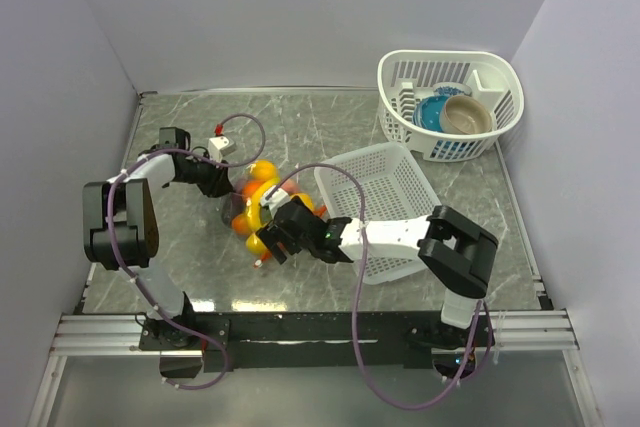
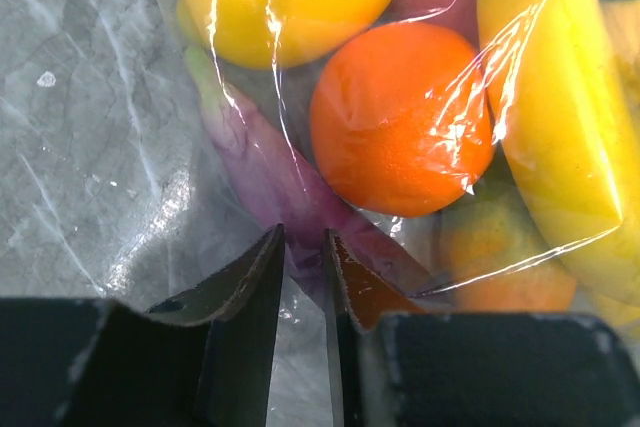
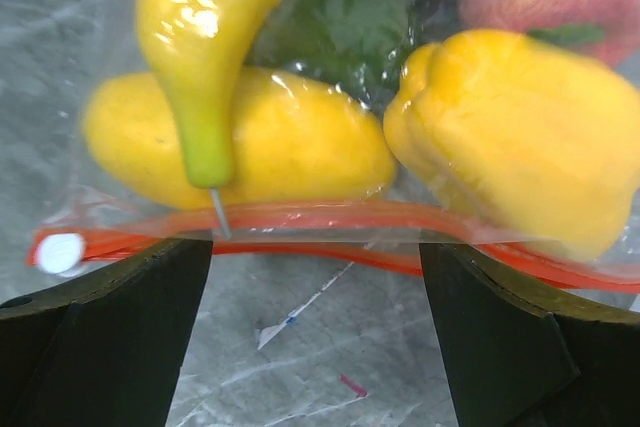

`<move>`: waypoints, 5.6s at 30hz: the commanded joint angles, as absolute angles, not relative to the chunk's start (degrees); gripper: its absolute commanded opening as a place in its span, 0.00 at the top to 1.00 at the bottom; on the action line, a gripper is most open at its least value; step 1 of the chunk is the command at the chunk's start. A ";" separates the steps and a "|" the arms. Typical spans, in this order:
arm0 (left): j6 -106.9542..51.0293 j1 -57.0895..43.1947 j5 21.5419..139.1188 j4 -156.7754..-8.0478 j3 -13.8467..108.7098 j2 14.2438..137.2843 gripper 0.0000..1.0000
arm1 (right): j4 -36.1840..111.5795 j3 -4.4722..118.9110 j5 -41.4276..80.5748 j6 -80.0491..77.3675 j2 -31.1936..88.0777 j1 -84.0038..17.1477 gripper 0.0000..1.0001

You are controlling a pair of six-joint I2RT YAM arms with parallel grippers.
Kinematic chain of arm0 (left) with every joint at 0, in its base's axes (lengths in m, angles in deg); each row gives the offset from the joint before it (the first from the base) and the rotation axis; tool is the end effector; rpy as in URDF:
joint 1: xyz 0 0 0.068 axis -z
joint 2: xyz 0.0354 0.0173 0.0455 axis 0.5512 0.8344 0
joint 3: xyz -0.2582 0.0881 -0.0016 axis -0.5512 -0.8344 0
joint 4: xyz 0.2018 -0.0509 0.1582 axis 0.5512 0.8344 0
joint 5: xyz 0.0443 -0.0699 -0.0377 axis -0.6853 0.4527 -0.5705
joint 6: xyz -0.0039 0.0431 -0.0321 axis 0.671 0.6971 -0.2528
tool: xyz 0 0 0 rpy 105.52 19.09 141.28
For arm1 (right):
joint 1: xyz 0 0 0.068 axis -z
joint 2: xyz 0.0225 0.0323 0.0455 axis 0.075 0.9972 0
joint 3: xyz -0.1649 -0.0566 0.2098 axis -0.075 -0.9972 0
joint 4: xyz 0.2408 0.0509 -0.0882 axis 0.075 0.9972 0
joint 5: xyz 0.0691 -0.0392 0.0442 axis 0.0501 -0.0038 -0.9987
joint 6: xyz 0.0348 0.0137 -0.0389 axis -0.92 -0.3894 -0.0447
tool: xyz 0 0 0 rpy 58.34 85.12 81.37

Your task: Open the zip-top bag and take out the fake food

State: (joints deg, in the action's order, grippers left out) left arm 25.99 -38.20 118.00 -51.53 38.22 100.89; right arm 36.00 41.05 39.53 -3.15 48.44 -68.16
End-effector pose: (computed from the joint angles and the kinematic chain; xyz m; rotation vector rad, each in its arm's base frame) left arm 0.3396 0.0026 0.1807 0.9599 2.1686 -0.7200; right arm 0.1727 0.3346 0.1840 -0.9612 2.0832 0.4249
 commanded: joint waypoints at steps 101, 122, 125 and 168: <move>20.00 -32.29 106.17 -53.59 34.23 97.21 0.99 | 29.95 35.47 30.90 -4.28 40.98 -67.93 0.76; 19.39 -35.03 105.56 -53.59 30.28 89.66 0.99 | 49.66 28.07 64.92 -16.15 7.21 -49.14 1.00; 18.86 -35.12 105.99 -53.85 30.02 89.30 0.99 | 53.52 30.53 63.52 -15.88 13.25 -47.20 0.25; 20.71 -35.91 104.24 -54.38 30.64 89.13 0.99 | 29.64 39.77 46.46 -10.26 48.17 -70.92 0.24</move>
